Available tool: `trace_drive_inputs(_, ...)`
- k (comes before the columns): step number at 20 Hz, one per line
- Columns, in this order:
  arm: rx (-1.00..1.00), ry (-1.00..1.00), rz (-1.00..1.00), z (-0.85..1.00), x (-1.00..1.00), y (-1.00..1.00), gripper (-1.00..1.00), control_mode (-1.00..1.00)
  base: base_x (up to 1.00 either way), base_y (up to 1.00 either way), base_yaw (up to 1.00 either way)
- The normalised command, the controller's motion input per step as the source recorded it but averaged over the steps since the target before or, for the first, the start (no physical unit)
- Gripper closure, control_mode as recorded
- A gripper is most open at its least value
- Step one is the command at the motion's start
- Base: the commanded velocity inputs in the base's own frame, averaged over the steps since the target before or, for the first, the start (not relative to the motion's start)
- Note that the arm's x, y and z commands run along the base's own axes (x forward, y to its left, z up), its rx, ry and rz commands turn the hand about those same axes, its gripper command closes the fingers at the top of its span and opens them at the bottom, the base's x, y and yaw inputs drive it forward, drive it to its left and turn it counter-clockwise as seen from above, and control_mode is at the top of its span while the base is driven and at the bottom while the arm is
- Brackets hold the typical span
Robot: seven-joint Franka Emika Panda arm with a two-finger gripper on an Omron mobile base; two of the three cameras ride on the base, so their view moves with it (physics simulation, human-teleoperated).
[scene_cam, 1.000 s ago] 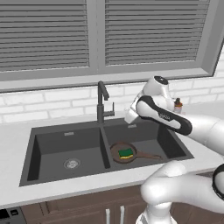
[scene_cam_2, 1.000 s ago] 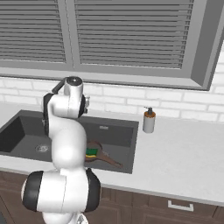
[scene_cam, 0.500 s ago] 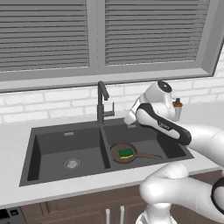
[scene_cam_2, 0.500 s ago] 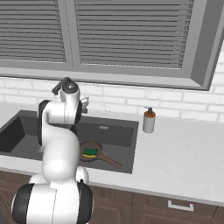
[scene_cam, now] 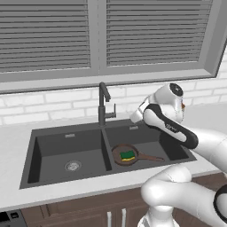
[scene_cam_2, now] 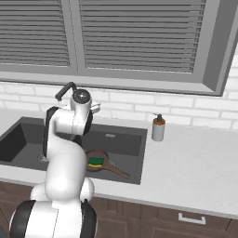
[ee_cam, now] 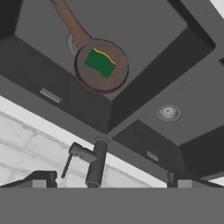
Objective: Pick the pan and sponge and place them into the sink. Then turn on the water.
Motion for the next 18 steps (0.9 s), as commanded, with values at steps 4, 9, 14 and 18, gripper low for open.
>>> trace_drive_inputs(4, 0.17, 0.05, 0.00, 0.04, 0.28, -0.18, -1.00, -1.00, 0.00, 0.00, 0.00)
trace_drive_inputs(9, 0.19, 0.09, 0.00, 0.00, 0.29, -0.10, -1.00, -1.00, 0.00, 0.00, 0.00)
trace_drive_inputs(14, 0.13, 0.10, 0.00, 0.00, 0.35, 0.00, -1.00, -1.00, 0.00, 0.00, 0.00)
trace_drive_inputs(18, 0.13, 0.12, 0.00, 0.00, 0.33, 0.00, -1.00, -1.00, 0.00, 0.00, 0.00)
